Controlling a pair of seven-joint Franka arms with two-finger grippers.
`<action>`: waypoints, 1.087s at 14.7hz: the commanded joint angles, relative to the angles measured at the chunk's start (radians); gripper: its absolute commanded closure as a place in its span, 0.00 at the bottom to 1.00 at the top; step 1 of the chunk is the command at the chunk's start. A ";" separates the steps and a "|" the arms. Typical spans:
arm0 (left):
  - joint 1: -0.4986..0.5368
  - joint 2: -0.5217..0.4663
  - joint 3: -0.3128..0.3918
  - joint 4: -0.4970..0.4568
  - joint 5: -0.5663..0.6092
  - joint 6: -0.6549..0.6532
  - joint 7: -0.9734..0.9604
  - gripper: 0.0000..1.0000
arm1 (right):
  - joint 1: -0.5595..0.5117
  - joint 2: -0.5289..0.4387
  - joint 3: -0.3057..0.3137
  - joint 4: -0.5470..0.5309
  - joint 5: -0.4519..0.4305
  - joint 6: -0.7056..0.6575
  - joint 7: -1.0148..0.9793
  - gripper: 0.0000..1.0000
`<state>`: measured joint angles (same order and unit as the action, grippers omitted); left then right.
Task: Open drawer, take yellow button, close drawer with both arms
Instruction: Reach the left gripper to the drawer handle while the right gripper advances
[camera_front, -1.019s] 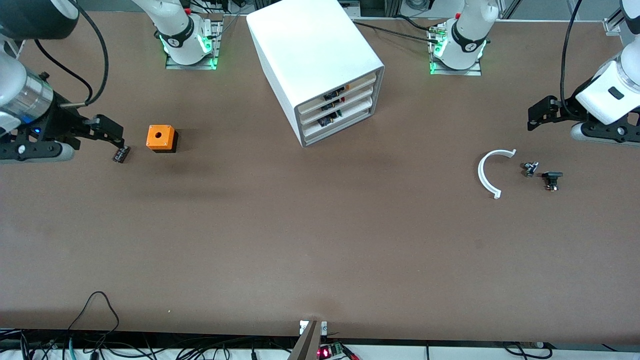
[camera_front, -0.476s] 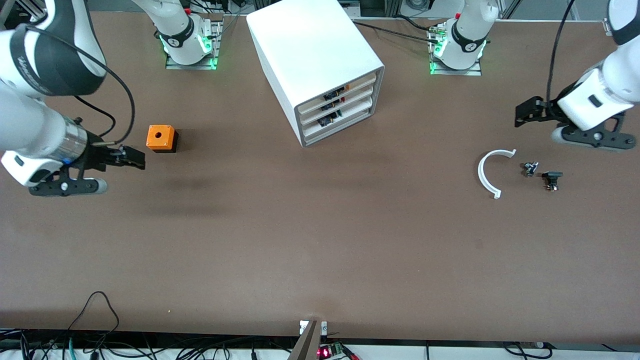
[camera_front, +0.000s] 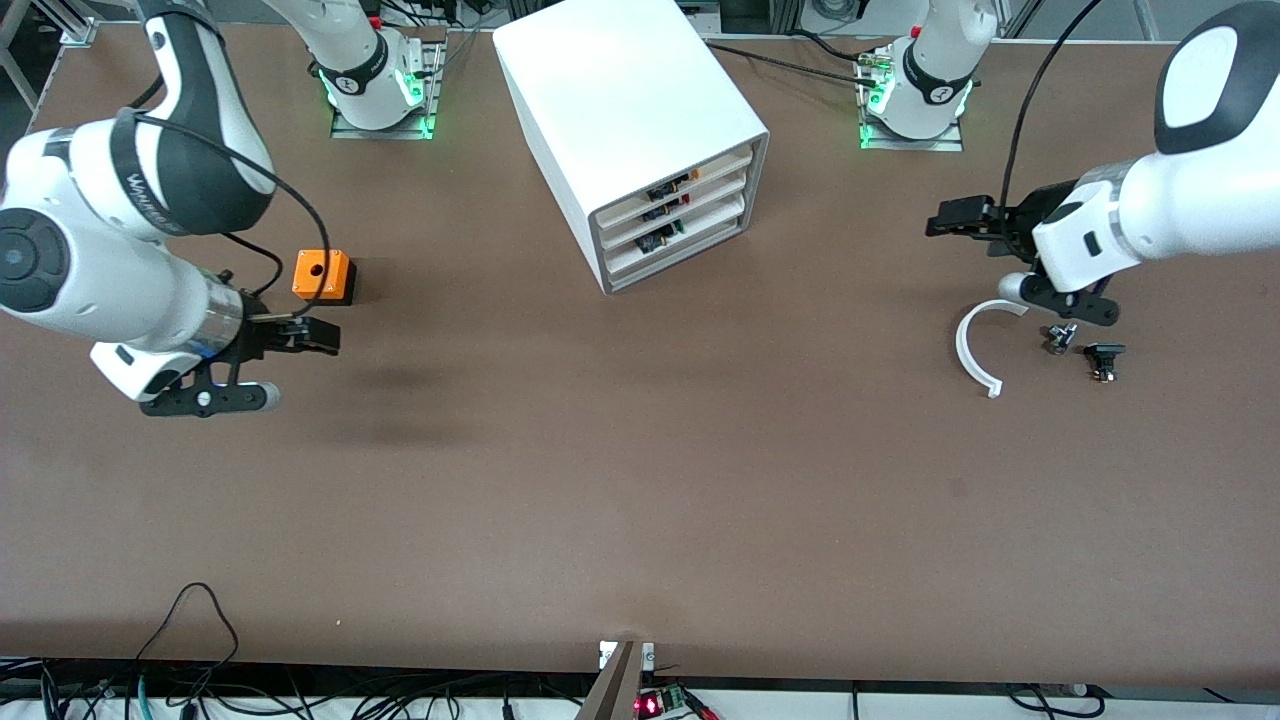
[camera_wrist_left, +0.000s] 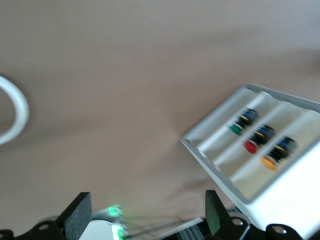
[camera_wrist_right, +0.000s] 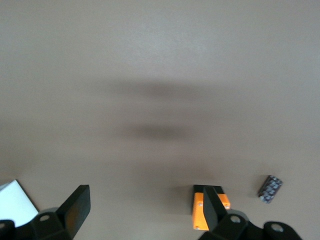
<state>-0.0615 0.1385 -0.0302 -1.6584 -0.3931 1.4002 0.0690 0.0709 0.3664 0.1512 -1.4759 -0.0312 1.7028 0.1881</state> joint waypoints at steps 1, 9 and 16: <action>-0.001 0.053 0.000 0.006 -0.084 -0.069 0.037 0.00 | 0.068 0.025 -0.001 0.045 0.005 -0.003 0.140 0.00; 0.005 0.023 -0.011 -0.263 -0.461 0.080 0.414 0.00 | 0.156 0.078 0.002 0.157 0.017 0.030 0.379 0.00; 0.006 -0.013 -0.123 -0.595 -0.781 0.352 0.785 0.01 | 0.178 0.080 0.002 0.157 0.083 0.150 0.455 0.00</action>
<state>-0.0646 0.1862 -0.1367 -2.1272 -1.0811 1.7069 0.7222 0.2477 0.4310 0.1543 -1.3480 0.0318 1.8273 0.6262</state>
